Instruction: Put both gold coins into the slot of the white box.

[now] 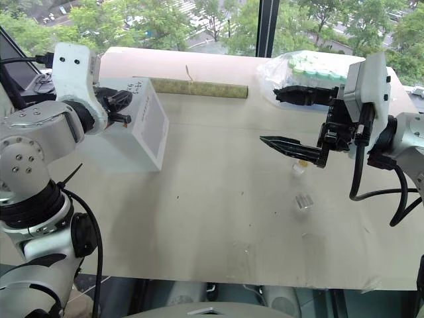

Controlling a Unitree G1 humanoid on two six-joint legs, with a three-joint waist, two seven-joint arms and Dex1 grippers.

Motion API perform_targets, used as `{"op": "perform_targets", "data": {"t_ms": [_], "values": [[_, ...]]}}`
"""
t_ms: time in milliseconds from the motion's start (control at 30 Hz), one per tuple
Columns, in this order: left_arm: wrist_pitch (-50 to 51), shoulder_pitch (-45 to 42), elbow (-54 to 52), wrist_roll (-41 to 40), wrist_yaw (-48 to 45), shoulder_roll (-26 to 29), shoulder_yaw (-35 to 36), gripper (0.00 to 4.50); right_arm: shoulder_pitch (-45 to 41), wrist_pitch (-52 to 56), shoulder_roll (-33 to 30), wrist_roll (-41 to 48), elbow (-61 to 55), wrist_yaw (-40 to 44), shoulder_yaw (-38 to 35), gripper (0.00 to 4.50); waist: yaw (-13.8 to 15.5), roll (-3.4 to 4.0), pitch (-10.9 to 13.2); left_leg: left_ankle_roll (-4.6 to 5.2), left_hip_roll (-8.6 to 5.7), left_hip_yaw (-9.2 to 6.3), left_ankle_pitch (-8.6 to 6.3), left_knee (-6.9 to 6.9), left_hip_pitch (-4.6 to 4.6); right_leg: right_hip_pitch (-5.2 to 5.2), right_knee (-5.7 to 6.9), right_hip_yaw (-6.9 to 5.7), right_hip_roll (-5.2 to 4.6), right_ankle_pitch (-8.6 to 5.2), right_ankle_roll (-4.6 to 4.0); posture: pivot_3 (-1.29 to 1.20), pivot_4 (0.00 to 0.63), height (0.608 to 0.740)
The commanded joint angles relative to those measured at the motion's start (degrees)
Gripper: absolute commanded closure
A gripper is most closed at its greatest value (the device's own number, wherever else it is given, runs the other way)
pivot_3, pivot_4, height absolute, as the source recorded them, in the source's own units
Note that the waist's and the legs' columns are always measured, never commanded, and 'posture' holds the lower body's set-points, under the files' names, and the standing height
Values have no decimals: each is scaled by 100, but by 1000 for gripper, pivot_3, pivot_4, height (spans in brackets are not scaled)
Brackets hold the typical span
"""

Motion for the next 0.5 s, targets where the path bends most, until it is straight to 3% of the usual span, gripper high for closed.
{"op": "perform_targets", "data": {"t_ms": [33, 100, 267, 367, 500], "values": [[-939, 781, -944, -1707, -1650, -374, 498, 2941, 443, 801, -148, -586, -8, -1021, 136, 248, -1, 2, -3, -6, 7, 4, 3, -1, 3, 0, 1, 4, -4, 0, -1, 0, 150, 740], [-1116, 1238, -933, -2463, -2316, -447, 627, 2941, 718, 1058, -24, -1027, 131, -1535, 441, 248, 0, 2, -4, -15, 8, 7, 9, 3, 5, 1, 2, 9, -5, -1, -2, 0, 150, 740], [-2692, 2187, -916, -1501, -3479, 468, -623, 2941, 832, 1066, 526, -1731, 690, -2011, 902, 248, -11, 22, -9, 1, -2, 17, 0, 10, 27, 8, 17, 17, 8, -13, -29, 0, 150, 740], [-3407, 2515, -753, -1183, -3961, 709, -993, 2870, 835, 859, 639, -2225, 970, -2003, 1239, 997, 0, 23, -10, 3, -4, 18, -2, 7, 55, 38, 14, 22, 8, -15, -28, 0, 150, 740], [-3963, 2739, -516, -963, -4301, 918, -1217, 2870, 720, 872, 936, -2311, 1187, -1912, 1220, 997, -2, 22, -9, 4, -3, 18, -3, 5, 51, 36, 5, 22, 7, -15, -27, 0, 150, 740]]}}
